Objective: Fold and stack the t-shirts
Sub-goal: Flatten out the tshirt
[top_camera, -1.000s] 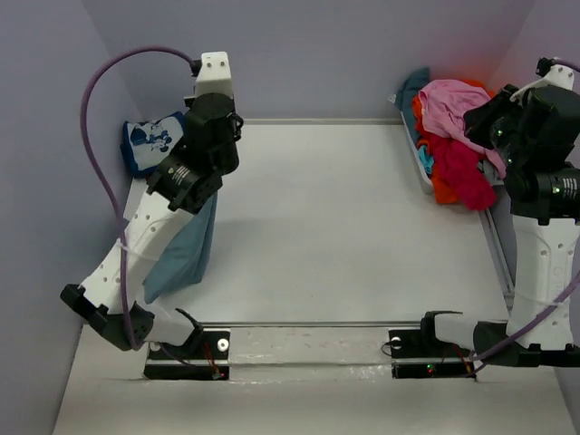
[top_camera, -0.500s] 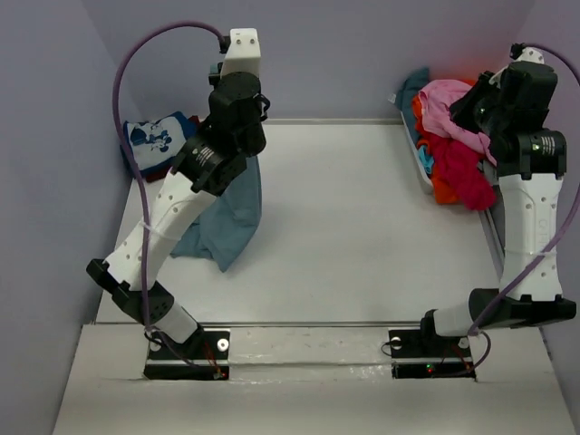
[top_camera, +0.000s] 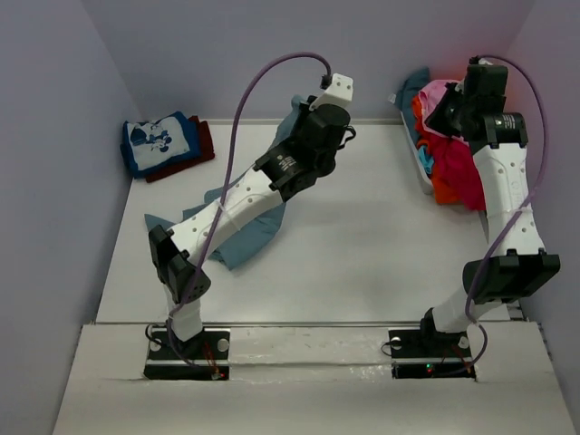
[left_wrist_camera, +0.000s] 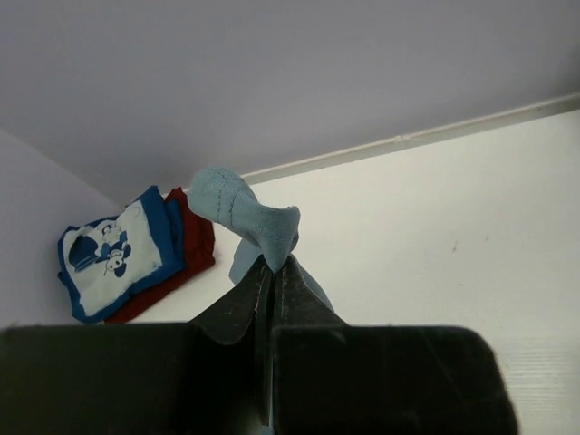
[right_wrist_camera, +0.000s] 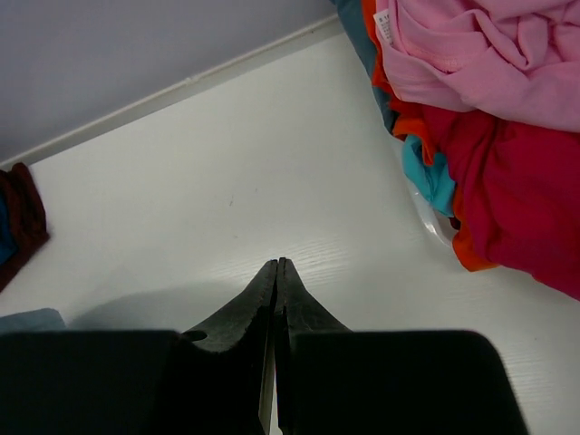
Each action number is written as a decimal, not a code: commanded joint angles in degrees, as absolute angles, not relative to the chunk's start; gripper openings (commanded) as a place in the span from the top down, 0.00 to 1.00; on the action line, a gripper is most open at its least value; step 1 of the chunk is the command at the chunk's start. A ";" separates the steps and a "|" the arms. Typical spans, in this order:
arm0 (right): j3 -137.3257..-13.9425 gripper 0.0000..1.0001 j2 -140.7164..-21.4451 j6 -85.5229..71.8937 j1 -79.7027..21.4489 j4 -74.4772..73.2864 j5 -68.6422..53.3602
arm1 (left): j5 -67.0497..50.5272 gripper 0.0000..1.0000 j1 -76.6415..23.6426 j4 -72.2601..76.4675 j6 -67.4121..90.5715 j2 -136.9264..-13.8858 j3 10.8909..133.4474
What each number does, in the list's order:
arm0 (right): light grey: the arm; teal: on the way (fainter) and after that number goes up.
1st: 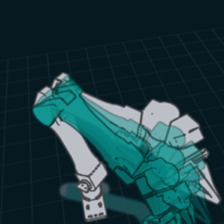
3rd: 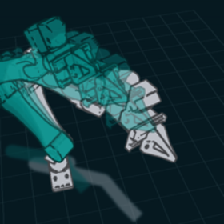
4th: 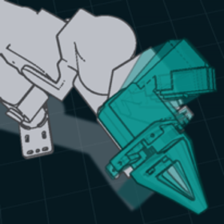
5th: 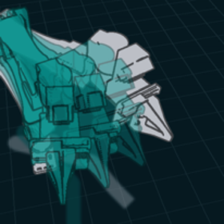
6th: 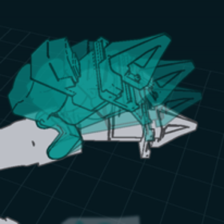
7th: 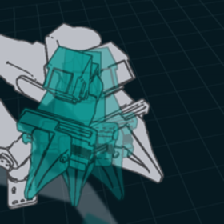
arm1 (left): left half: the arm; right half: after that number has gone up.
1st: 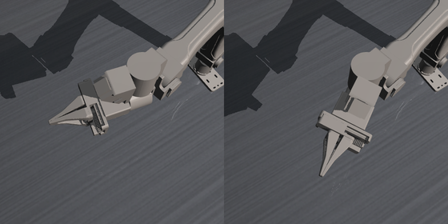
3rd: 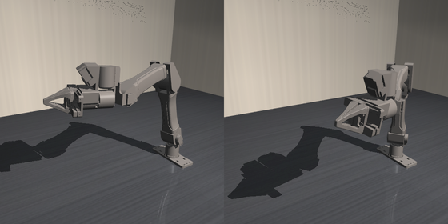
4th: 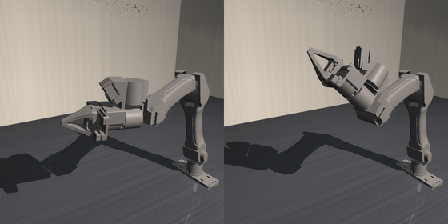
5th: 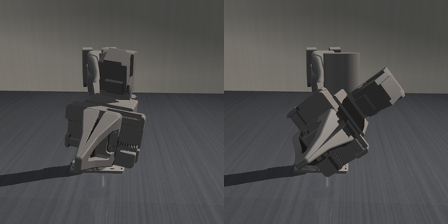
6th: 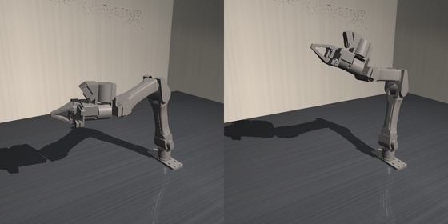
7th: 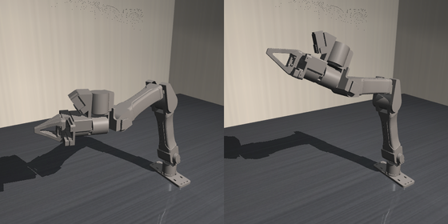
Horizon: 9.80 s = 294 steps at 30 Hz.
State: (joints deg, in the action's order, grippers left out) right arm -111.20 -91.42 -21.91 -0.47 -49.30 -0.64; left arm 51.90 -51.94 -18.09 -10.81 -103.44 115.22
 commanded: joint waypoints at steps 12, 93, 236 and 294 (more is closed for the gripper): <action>-111.27 0.93 -92.02 -21.71 -2.72 -47.11 -0.70 | 58.54 0.94 -70.75 -5.36 -21.89 -106.17 118.38; -128.50 0.64 -132.71 -18.46 -32.78 -63.46 -8.61 | 21.19 0.01 -20.57 -33.66 33.05 -104.06 92.37; -108.20 0.93 -119.72 -21.44 -34.89 -65.57 2.37 | 10.02 0.01 -29.88 -33.58 19.16 -111.27 97.21; -138.17 0.93 -93.70 -12.59 -43.33 -48.54 33.13 | 12.47 0.08 -28.75 -32.61 20.21 -109.25 96.86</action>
